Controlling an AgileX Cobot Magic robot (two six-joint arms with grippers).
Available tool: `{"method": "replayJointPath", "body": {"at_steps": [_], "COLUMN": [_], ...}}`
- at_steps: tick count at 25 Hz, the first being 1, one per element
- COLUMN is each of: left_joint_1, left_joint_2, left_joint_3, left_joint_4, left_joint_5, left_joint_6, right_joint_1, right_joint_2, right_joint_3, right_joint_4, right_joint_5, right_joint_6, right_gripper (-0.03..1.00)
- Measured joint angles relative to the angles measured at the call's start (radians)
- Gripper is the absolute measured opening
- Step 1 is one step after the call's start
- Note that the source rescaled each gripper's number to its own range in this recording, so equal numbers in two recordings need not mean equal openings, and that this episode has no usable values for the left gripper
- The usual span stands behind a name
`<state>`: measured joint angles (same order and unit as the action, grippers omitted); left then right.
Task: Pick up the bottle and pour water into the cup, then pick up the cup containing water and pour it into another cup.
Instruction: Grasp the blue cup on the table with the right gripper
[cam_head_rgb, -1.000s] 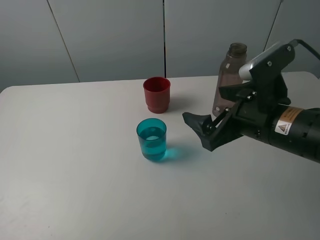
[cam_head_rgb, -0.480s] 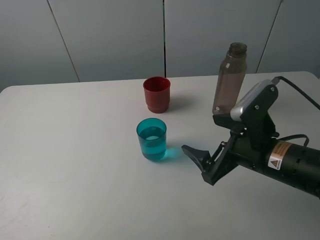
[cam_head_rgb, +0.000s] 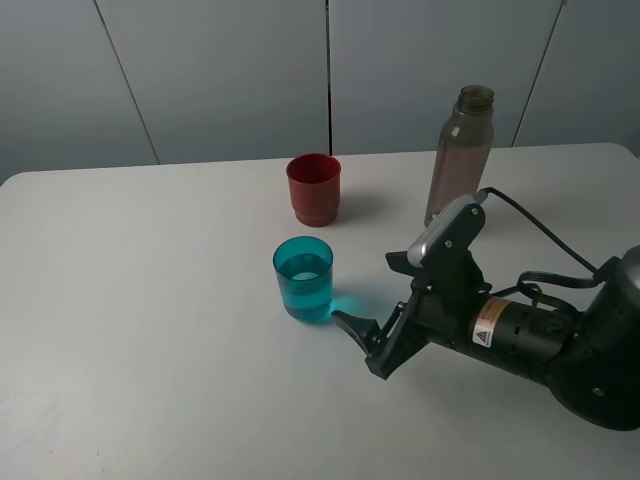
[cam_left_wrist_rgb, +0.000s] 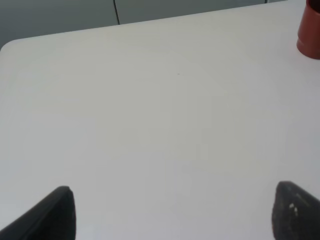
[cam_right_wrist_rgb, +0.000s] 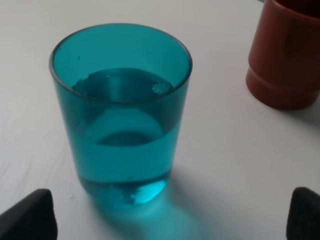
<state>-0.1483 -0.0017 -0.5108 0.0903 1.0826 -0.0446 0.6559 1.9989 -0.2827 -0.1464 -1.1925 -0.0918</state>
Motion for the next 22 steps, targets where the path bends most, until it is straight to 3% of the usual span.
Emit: {"method": "replayJointPath", "body": {"at_steps": [12,16,22], "left_joint_1": [0.0,0.0,0.0], "left_joint_2": [0.0,0.0,0.0], "left_joint_3": [0.0,0.0,0.0], "left_joint_4": [0.0,0.0,0.0], "left_joint_5": [0.0,0.0,0.0], "left_joint_6": [0.0,0.0,0.0], "right_joint_1": [-0.005,-0.072,-0.22], "right_joint_2": [0.033,0.033,0.035], "right_joint_3": [-0.109,-0.112,-0.203], "right_joint_4": [-0.08,-0.247,-0.582], "right_joint_5": [0.021,0.045,0.114], "right_joint_6": [-0.112,-0.09,0.092], "right_gripper": [1.0,1.0,1.0]}}
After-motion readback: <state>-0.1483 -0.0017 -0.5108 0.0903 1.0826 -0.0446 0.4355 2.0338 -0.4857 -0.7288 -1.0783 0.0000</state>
